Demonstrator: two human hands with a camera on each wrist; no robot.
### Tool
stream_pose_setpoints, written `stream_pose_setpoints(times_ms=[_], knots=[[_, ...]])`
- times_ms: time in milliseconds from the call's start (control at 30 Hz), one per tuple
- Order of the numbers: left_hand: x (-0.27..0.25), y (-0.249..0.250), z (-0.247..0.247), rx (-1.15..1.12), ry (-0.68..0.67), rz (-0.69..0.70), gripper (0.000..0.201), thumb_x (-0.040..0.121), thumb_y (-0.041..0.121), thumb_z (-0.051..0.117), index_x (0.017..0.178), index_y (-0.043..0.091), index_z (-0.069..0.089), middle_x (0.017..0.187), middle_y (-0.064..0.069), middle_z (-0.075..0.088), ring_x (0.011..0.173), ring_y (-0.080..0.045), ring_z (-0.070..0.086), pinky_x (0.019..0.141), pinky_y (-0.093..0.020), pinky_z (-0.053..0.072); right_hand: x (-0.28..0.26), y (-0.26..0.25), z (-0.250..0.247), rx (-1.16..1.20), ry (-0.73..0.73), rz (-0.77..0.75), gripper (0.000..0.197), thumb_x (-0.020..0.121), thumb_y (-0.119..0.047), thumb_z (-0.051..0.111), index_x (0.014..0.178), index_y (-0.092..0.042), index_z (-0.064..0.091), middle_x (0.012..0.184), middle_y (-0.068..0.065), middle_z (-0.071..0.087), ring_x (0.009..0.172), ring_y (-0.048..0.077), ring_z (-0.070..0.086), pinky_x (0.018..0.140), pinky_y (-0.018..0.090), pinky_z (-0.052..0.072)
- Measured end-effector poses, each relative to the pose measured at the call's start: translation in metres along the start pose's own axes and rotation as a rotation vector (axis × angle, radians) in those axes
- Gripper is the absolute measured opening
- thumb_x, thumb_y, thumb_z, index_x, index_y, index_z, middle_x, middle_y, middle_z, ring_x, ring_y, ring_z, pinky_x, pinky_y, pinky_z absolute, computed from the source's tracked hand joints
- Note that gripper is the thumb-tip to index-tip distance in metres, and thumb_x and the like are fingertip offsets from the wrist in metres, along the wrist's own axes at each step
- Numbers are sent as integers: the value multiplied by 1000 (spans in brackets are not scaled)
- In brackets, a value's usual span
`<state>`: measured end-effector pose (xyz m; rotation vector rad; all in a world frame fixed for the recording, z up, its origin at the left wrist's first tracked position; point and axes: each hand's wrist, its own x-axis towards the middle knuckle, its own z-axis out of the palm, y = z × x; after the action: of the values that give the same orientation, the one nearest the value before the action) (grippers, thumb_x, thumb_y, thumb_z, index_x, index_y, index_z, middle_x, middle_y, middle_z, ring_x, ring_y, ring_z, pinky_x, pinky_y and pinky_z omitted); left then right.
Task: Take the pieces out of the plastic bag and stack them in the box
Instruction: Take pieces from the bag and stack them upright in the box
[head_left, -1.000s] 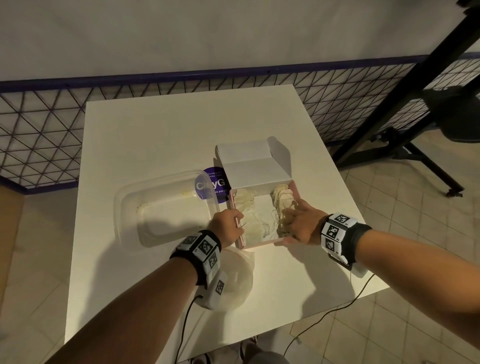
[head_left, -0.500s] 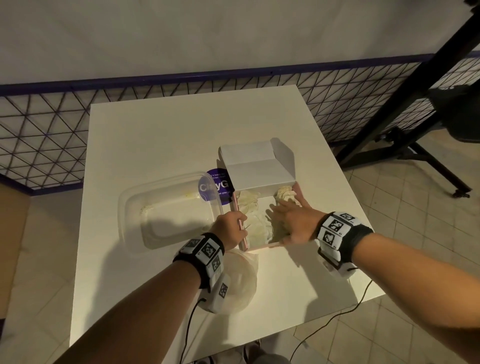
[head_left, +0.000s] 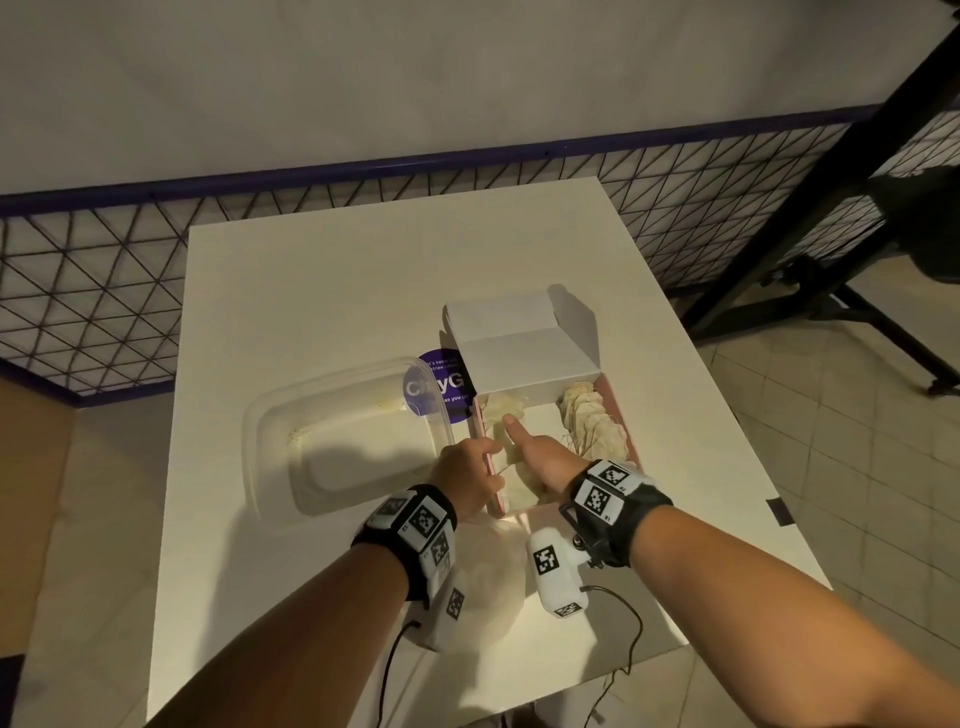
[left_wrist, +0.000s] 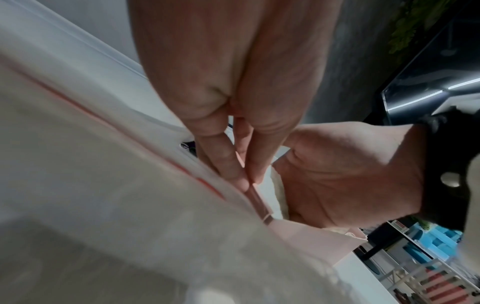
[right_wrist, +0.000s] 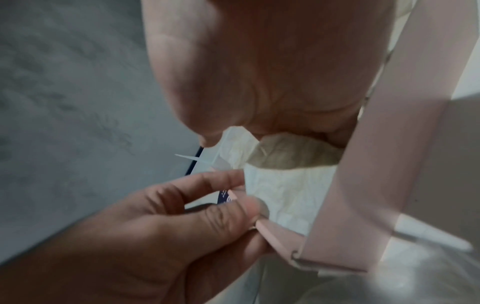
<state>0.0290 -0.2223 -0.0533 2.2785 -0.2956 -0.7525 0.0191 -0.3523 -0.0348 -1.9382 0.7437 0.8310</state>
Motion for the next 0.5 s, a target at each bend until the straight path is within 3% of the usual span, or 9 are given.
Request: stream_pose_setpoints(times_ms=[67,133,267,333,400,500], knots=[[0,-2,0,-11,-5,-11,46,83,14,61,129,10,56,110,-17,69,106,-29,62,95,-35,48,1,0,-8,11,54,-32,75,95,-61,17,115,-3,61,114,11,61,101,25,56,95,35,39],[1,-3,1,-18,-2,-16,47,83,14,61,130,11,56,111,-16,69,108,-29,61,96,-34,48,2,-2,-13,90,121,-91,72,97,-57,17,121,-3,58,122,15,61,110,29,57,103,38,39],[1,-2,1,1,-4,-12,47,84,13,60,130,9,55,110,-18,69,108,-29,61,98,-34,46,9,-9,-14,217,199,-80,70,97,-56,17,129,-4,52,130,17,56,115,30,54,97,33,38],[2,-1,1,11,-9,-14,47,84,13,60,131,10,55,111,-18,69,109,-29,60,99,-35,46,11,-12,-11,246,179,-68,74,96,-59,15,126,-5,54,120,16,59,107,29,56,94,31,38],[3,-1,1,28,-10,-15,47,85,13,60,131,11,54,112,-16,68,110,-28,60,99,-35,46,11,-15,-9,212,155,-66,80,94,-61,12,115,0,60,109,20,63,100,31,58,96,34,39],[3,-2,1,33,-2,-14,45,85,14,60,130,12,55,112,-15,68,109,-28,60,98,-34,46,14,-15,-7,120,119,-59,89,94,-61,10,117,10,58,117,27,61,109,37,57,95,36,38]])
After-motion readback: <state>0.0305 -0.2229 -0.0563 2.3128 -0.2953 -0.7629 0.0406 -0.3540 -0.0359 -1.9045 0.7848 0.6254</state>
